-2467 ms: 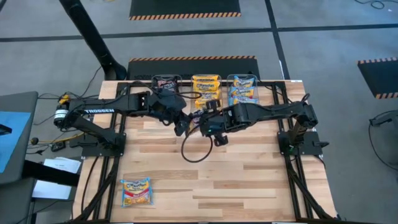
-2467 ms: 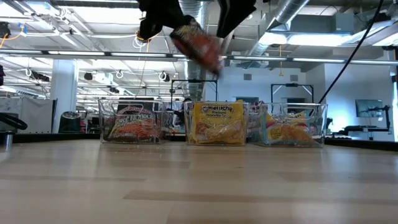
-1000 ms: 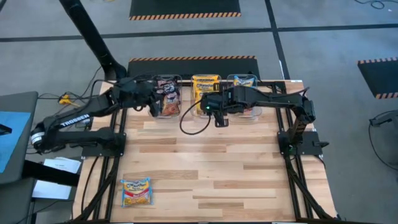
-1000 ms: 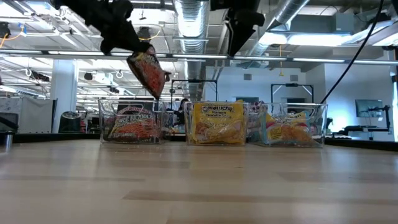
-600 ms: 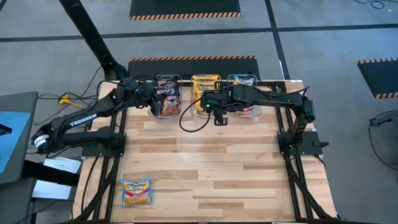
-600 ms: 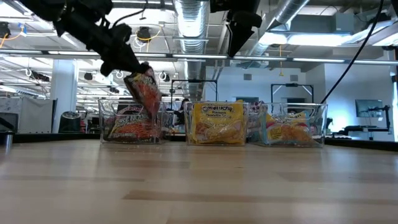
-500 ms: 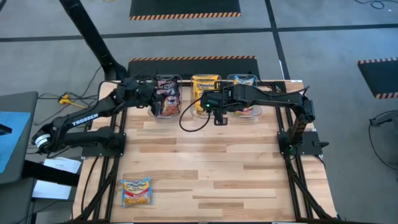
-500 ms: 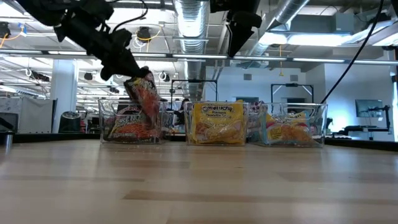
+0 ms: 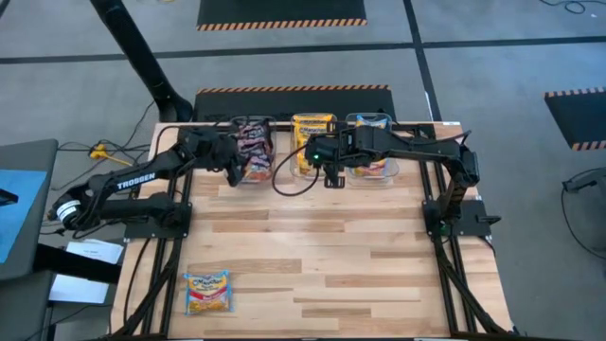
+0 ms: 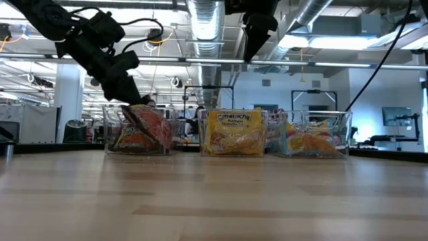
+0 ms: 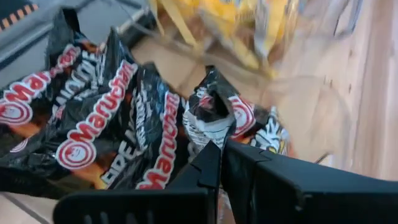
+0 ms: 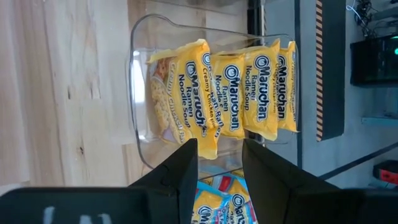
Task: Sort Maruchan noodles
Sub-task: Put the black noodle pack into the left transparent bin
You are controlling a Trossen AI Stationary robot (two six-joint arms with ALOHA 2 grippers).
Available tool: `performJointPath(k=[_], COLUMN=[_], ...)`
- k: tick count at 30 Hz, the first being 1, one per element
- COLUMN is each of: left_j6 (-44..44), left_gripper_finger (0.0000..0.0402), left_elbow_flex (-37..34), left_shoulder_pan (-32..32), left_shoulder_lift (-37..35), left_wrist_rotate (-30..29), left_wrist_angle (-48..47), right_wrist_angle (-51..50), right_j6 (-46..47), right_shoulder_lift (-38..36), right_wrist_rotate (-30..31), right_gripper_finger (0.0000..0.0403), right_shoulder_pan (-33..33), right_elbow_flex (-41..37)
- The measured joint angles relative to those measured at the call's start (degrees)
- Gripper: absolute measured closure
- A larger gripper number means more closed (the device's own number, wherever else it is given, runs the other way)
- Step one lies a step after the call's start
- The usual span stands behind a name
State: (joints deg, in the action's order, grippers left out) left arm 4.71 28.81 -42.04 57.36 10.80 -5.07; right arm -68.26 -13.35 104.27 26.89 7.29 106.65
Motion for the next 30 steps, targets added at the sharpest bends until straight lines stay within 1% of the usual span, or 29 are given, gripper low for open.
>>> performJointPath(k=[5,11,14,16,18,22,27,30], left_j6=[2.42,5.8,9.27,10.62,12.2,14.16,13.43,13.27], left_gripper_finger=[0.0401,0.0401,0.0401,0.0401,0.0402,0.0402,0.0402,0.0401], left_elbow_flex=[0.0,-0.01,0.01,0.01,0.01,0.05,0.05,0.05], left_shoulder_pan=[0.0,0.02,0.02,0.02,0.04,0.04,0.04,0.04], left_shoulder_lift=[-0.03,-0.02,-0.02,-0.02,-0.02,-0.02,-0.02,-0.02], left_wrist_rotate=[-0.1,-2.98,-1.71,0.14,0.74,-2.66,-6.71,-6.97], left_wrist_angle=[-3.55,1.95,1.24,-1.59,-4.77,-9.3,-9.34,-9.38], right_wrist_angle=[-0.04,-0.26,-0.27,-0.29,-0.31,-0.33,-0.31,-0.31], right_j6=[1.19,1.95,1.93,1.93,1.93,1.93,1.94,2.67], right_shoulder_lift=[0.0,0.0,0.0,0.0,0.0,0.0,0.0,0.0], right_wrist_rotate=[0.0,0.0,0.0,0.0,-0.02,0.0,0.0,0.0], right_gripper_finger=[0.0255,0.0255,0.0255,0.0255,0.0255,0.0255,0.0255,0.0255], right_shoulder_pan=[0.35,0.35,0.37,0.5,0.72,1.31,2.2,2.52], right_elbow_flex=[0.0,0.0,0.0,0.0,0.0,0.0,0.0,0.0])
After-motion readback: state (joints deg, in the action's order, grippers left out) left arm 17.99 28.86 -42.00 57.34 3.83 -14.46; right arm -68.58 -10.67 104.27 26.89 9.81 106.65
